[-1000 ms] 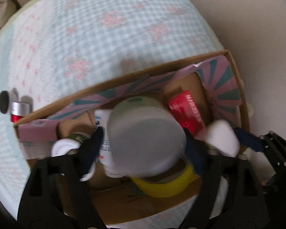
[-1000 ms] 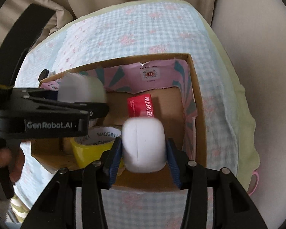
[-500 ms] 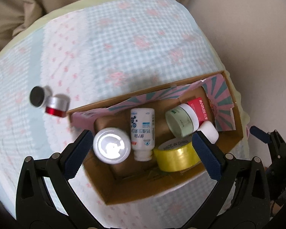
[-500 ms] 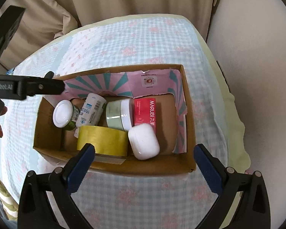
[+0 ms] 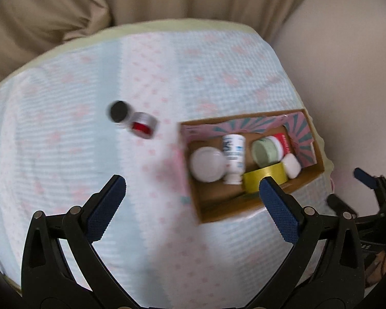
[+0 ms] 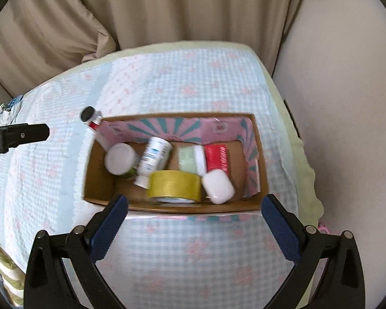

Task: Organize rigid objects
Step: 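Lift both tools away and move toward the black and red jars, then grasp the black-lidded jar with the left tool while the right tool grasps the red PROYA jar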

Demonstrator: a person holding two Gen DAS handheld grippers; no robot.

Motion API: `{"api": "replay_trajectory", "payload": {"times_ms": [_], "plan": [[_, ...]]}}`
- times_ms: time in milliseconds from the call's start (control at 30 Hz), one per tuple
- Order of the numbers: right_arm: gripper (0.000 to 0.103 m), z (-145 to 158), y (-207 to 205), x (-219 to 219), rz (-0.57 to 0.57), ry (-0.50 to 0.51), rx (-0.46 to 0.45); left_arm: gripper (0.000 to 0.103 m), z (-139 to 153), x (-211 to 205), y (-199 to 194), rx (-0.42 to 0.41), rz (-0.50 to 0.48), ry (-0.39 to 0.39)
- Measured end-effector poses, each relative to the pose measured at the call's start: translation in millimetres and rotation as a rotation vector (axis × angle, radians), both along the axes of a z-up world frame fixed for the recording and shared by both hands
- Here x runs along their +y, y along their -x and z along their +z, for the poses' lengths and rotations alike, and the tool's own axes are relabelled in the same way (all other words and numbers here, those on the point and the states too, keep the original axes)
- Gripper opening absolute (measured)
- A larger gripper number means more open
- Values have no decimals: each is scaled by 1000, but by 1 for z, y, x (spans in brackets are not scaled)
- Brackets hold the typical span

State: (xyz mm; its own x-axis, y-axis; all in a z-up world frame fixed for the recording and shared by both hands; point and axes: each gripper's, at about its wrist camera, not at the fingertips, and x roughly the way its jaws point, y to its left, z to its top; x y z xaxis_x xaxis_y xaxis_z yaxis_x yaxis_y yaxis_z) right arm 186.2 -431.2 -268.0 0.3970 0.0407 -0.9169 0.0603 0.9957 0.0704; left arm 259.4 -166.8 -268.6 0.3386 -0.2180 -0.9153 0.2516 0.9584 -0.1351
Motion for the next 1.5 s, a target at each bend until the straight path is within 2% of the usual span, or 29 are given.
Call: {"api": "replay_trajectory", "payload": {"times_ms": [167, 300, 533, 700, 967, 1100, 1367, 1500], "plan": [[103, 41, 12, 53, -37, -12, -53, 103, 26, 75, 18, -54, 20, -5], [103, 61, 18, 107, -79, -63, -52, 103, 40, 125, 26, -89, 2, -5], [103, 64, 15, 181, -201, -191, -57, 103, 49, 208, 22, -128, -73, 11], [103, 54, 2, 219, -265, -236, -52, 103, 34, 235, 3, -119, -127, 7], [103, 13, -42, 244, -369, -344, -78, 103, -23, 233, -51, -79, -191, 41], [101, -27, -80, 246, -415, -353, -79, 103, -65, 217, -85, -75, -214, 49], [89, -112, -145, 241, -511, -346, -108, 102, -171, 175, -149, -100, -317, 74], [84, -151, -166, 242, -550, -326, -127, 100, -204, 160, -169, -131, -353, 109]]}}
